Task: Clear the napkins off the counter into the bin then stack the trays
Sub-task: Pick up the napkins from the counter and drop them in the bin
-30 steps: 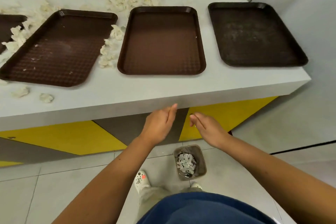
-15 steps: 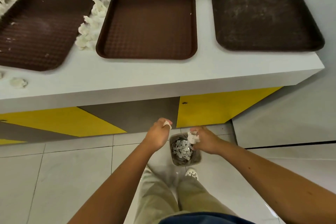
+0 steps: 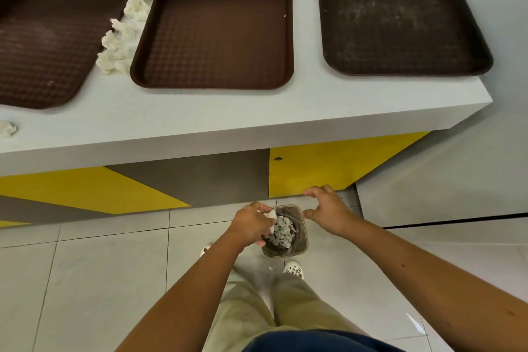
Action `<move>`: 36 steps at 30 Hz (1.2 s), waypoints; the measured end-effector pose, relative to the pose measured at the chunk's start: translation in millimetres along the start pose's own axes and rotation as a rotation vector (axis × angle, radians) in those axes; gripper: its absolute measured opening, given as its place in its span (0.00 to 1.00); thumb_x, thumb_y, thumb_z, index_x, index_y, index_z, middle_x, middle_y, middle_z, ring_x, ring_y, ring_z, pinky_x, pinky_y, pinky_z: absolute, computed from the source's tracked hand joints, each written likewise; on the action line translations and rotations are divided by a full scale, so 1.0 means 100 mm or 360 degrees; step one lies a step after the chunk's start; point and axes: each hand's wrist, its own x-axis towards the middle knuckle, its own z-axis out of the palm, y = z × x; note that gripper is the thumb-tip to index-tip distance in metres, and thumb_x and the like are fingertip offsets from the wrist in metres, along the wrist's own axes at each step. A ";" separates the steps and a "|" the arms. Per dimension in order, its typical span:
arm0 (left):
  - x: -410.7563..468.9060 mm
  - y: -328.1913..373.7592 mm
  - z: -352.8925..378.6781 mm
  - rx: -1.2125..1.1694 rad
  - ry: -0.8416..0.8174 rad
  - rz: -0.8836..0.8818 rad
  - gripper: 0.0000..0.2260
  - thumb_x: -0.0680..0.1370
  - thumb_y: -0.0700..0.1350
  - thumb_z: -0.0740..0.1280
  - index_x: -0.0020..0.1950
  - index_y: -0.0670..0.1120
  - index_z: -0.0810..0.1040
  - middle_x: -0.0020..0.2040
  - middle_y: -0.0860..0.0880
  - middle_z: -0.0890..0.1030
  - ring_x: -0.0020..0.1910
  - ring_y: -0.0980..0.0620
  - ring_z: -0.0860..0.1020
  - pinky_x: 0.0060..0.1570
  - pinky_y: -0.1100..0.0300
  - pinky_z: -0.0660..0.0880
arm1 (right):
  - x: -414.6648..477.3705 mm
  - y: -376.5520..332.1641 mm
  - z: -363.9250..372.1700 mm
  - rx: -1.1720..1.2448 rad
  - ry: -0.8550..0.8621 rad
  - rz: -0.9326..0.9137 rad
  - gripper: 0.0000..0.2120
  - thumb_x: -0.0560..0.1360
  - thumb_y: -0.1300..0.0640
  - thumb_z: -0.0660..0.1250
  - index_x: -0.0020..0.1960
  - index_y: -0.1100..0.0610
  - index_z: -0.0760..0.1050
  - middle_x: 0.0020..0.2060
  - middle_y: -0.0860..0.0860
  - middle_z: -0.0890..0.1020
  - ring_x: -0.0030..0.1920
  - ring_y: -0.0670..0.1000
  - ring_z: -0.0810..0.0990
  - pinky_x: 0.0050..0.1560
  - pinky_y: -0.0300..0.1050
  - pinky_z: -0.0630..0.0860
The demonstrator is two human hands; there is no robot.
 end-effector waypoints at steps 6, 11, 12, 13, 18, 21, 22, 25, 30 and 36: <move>0.01 0.02 0.00 0.0028 -0.0014 0.0018 0.14 0.77 0.42 0.68 0.62 0.45 0.74 0.50 0.46 0.81 0.43 0.51 0.82 0.37 0.56 0.81 | -0.07 -0.01 -0.10 0.0021 0.0029 -0.0051 0.21 0.74 0.55 0.71 0.66 0.53 0.72 0.63 0.53 0.70 0.48 0.49 0.73 0.53 0.37 0.68; -0.17 0.15 -0.16 0.0018 0.0064 0.0253 0.09 0.78 0.43 0.68 0.58 0.44 0.77 0.52 0.45 0.81 0.42 0.52 0.79 0.32 0.68 0.73 | -0.15 -0.22 -0.15 0.0020 -0.0036 -0.0165 0.15 0.75 0.56 0.70 0.61 0.54 0.76 0.56 0.51 0.77 0.45 0.45 0.73 0.45 0.36 0.67; -0.21 0.17 -0.22 -0.0003 0.0083 0.0283 0.08 0.78 0.42 0.68 0.57 0.45 0.78 0.50 0.46 0.81 0.41 0.53 0.78 0.33 0.68 0.72 | -0.16 -0.28 -0.16 0.0027 -0.0064 -0.0180 0.14 0.75 0.57 0.70 0.60 0.54 0.77 0.54 0.51 0.79 0.45 0.45 0.74 0.42 0.35 0.68; -0.26 0.19 -0.28 -0.0024 0.0116 0.0312 0.07 0.78 0.41 0.67 0.56 0.45 0.78 0.47 0.48 0.81 0.40 0.53 0.78 0.34 0.66 0.72 | -0.17 -0.35 -0.17 0.0034 -0.0089 -0.0198 0.12 0.75 0.57 0.69 0.59 0.54 0.77 0.52 0.51 0.80 0.46 0.46 0.75 0.41 0.34 0.68; -0.54 0.23 -0.64 -0.0043 0.0333 0.0472 0.06 0.77 0.41 0.67 0.51 0.50 0.79 0.49 0.47 0.83 0.44 0.51 0.80 0.40 0.61 0.73 | -0.22 -0.81 -0.27 0.0041 -0.0099 -0.0377 0.10 0.75 0.57 0.68 0.56 0.53 0.78 0.46 0.49 0.81 0.42 0.45 0.77 0.39 0.30 0.68; -0.74 0.24 -0.90 -0.0085 0.0454 0.0565 0.08 0.76 0.39 0.66 0.52 0.49 0.79 0.49 0.48 0.83 0.45 0.52 0.80 0.41 0.63 0.72 | -0.23 -1.23 -0.36 0.0081 -0.0082 -0.0546 0.09 0.75 0.56 0.69 0.55 0.52 0.79 0.43 0.47 0.80 0.37 0.40 0.74 0.39 0.32 0.69; -0.80 0.24 -1.00 -0.0106 0.0512 0.0594 0.07 0.76 0.40 0.67 0.52 0.50 0.79 0.48 0.49 0.83 0.45 0.52 0.80 0.41 0.63 0.72 | -0.23 -1.39 -0.39 0.0099 -0.0077 -0.0604 0.09 0.75 0.56 0.69 0.55 0.52 0.79 0.42 0.47 0.79 0.36 0.40 0.74 0.40 0.34 0.69; -0.93 0.24 -1.32 -0.0116 0.0718 0.0699 0.07 0.76 0.42 0.68 0.50 0.53 0.80 0.46 0.54 0.83 0.46 0.55 0.81 0.43 0.64 0.72 | -0.20 -1.84 -0.48 0.0150 -0.0040 -0.0766 0.08 0.75 0.57 0.70 0.54 0.53 0.80 0.41 0.46 0.78 0.36 0.40 0.73 0.43 0.38 0.70; -1.02 0.30 -2.00 -0.0036 0.1038 0.0846 0.06 0.76 0.43 0.68 0.50 0.52 0.82 0.43 0.56 0.82 0.43 0.55 0.81 0.43 0.64 0.74 | -0.09 -2.52 -0.58 0.0175 0.0090 -0.0953 0.07 0.75 0.55 0.69 0.53 0.50 0.80 0.42 0.45 0.81 0.37 0.41 0.76 0.39 0.33 0.70; -0.90 0.43 -2.90 0.0219 0.1226 0.0871 0.06 0.78 0.45 0.66 0.51 0.54 0.80 0.47 0.57 0.81 0.38 0.61 0.78 0.34 0.65 0.71 | 0.28 -3.21 -0.56 0.0162 0.0245 -0.0980 0.08 0.76 0.54 0.69 0.54 0.47 0.79 0.46 0.43 0.80 0.40 0.44 0.77 0.40 0.35 0.71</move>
